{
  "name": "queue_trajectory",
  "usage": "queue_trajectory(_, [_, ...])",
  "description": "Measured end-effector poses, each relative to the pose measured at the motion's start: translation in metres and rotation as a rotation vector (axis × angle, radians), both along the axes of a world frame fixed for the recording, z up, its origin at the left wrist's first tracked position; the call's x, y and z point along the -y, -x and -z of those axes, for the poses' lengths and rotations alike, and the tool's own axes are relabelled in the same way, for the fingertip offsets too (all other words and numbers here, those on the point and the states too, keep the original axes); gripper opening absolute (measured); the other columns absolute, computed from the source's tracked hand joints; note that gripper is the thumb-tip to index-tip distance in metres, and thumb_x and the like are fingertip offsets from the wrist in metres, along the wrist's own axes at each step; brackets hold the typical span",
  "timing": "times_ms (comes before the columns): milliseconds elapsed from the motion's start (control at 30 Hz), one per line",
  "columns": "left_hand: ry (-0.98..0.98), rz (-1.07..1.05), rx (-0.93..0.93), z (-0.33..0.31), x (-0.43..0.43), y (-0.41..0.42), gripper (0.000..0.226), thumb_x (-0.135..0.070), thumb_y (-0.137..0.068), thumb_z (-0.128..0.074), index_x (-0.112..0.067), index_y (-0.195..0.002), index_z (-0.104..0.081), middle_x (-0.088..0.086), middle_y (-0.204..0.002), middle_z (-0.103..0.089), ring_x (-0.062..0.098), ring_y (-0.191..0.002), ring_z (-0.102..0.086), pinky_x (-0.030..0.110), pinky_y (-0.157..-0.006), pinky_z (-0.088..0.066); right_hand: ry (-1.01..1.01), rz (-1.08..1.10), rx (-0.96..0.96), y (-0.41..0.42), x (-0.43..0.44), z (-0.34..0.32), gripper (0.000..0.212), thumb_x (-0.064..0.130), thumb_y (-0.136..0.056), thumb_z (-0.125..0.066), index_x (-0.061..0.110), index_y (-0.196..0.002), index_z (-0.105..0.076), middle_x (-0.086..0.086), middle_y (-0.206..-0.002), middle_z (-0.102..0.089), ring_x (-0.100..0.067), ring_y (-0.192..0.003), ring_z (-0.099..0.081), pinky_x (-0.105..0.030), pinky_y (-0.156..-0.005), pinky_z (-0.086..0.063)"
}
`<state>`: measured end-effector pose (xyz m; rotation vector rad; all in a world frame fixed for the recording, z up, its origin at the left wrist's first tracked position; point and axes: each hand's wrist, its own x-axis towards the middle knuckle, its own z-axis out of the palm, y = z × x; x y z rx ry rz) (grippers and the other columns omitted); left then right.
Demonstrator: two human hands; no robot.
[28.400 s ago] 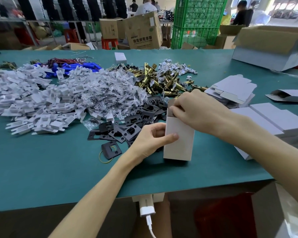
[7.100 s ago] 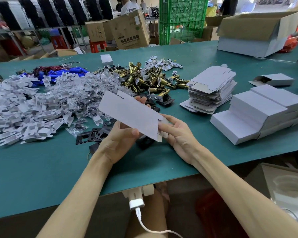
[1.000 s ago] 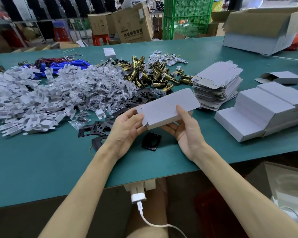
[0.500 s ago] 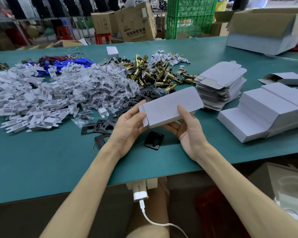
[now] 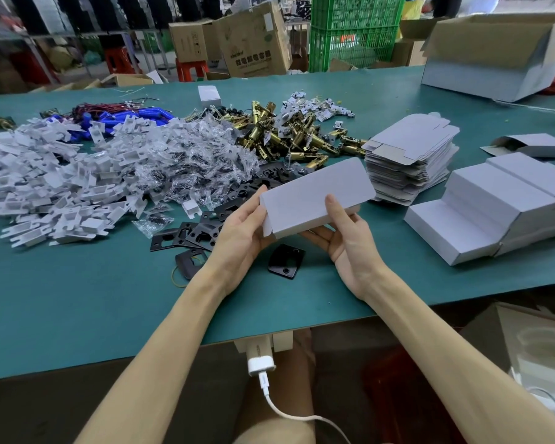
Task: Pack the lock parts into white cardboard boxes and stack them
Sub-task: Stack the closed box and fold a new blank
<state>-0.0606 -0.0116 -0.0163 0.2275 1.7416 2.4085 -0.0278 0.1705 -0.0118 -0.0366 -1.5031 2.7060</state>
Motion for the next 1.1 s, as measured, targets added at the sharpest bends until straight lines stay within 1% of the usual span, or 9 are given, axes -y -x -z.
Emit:
queue_trajectory(100, [0.146,-0.103,-0.094,0.0061,-0.0008,-0.0009,0.030,-0.023,-0.110,-0.051,-0.011,-0.136,-0.059,0.008,-0.132,-0.069,0.021,-0.116,-0.068,0.035,-0.086,-0.061,0.039,0.005,0.005,0.0002,-0.0005,0.0002,0.038,0.031,-0.093,-0.067,0.013,-0.126,-0.058,-0.010,-0.127,-0.070,-0.027,-0.113,-0.070,-0.043,-0.095,-0.059])
queue_trajectory(167, [0.201,-0.178,-0.116,0.0088,-0.0033,-0.0022,0.023,-0.028,-0.108,-0.054,-0.009,-0.122,-0.056,0.011,-0.118,-0.068,0.020,-0.090,-0.073,0.035,-0.069,-0.062,0.035,0.005,0.005,0.0001,-0.0006,-0.0003,0.036,0.029,-0.094,-0.067,0.013,-0.125,-0.058,-0.008,-0.123,-0.071,-0.026,-0.111,-0.071,-0.041,-0.092,-0.060])
queue_trajectory(233, [0.260,-0.195,-0.169,0.0109,-0.0046,-0.0034,0.021,-0.033,-0.109,-0.052,-0.012,-0.107,-0.050,0.007,-0.090,-0.066,0.018,-0.055,-0.060,0.030,-0.047,-0.049,0.025,0.000,0.002,-0.0003,-0.0002,-0.0010,0.038,0.031,-0.091,-0.068,0.014,-0.124,-0.059,-0.006,-0.119,-0.073,-0.024,-0.108,-0.072,-0.039,-0.089,-0.061])
queue_trajectory(300, [0.283,-0.161,-0.207,0.0114,-0.0044,-0.0044,0.025,-0.037,-0.110,-0.049,-0.019,-0.094,-0.048,-0.004,-0.065,-0.054,0.014,-0.043,-0.046,0.024,-0.038,-0.034,0.020,-0.003,-0.002,-0.0005,-0.0003,-0.0012,0.044,0.032,-0.087,-0.070,0.014,-0.125,-0.058,-0.005,-0.119,-0.073,-0.024,-0.107,-0.072,-0.039,-0.089,-0.061])
queue_trajectory(367, [0.277,-0.134,-0.221,0.0100,-0.0038,-0.0055,0.032,-0.038,-0.111,-0.049,-0.022,-0.083,-0.050,-0.007,-0.059,-0.042,0.011,-0.041,-0.039,0.019,-0.037,-0.028,0.017,-0.004,-0.006,-0.0006,-0.0007,-0.0015,0.048,0.032,-0.086,-0.071,0.013,-0.128,-0.057,-0.005,-0.120,-0.072,-0.024,-0.108,-0.072,-0.040,-0.089,-0.061])
queue_trajectory(633, [0.266,-0.156,-0.190,0.0089,-0.0041,-0.0055,0.039,-0.035,-0.111,-0.048,-0.001,-0.092,-0.042,-0.002,-0.059,-0.035,0.012,-0.040,-0.031,0.018,-0.038,-0.026,-0.035,-0.008,-0.023,0.0008,-0.0006,0.0023,0.034,0.022,-0.094,-0.068,0.013,-0.125,-0.058,-0.004,-0.116,-0.074,-0.027,-0.109,-0.071,-0.042,-0.091,-0.060])
queue_trajectory(867, [0.290,-0.143,-0.173,0.0099,-0.0046,-0.0049,0.034,-0.035,-0.111,-0.047,-0.019,-0.082,-0.041,-0.007,-0.057,-0.038,0.011,-0.039,-0.036,0.018,-0.038,-0.026,-0.031,0.111,-0.052,-0.0022,0.0003,0.0027,0.061,0.023,-0.082,-0.081,0.015,-0.134,-0.050,-0.008,-0.126,-0.069,-0.033,-0.115,-0.069,-0.053,-0.088,-0.060])
queue_trajectory(1000, [0.323,-0.138,-0.159,0.0106,-0.0051,-0.0058,0.036,-0.034,-0.111,-0.049,-0.021,-0.079,-0.038,-0.009,-0.055,-0.040,0.012,-0.040,-0.040,0.019,-0.038,-0.026,-0.042,0.183,-0.060,-0.0025,-0.0013,0.0034,0.064,0.025,-0.077,-0.084,0.024,-0.132,-0.051,-0.006,-0.122,-0.069,-0.030,-0.115,-0.069,-0.053,-0.081,-0.062])
queue_trajectory(1100, [0.329,-0.128,-0.166,0.0104,-0.0052,-0.0068,0.032,-0.028,-0.110,-0.048,-0.019,-0.080,-0.040,-0.007,-0.055,-0.043,0.012,-0.041,-0.042,0.020,-0.037,-0.026,-0.032,0.177,-0.036,-0.0028,-0.0022,0.0025,0.055,0.029,-0.076,-0.083,0.019,-0.123,-0.057,-0.007,-0.117,-0.071,-0.030,-0.111,-0.071,-0.052,-0.078,-0.062])
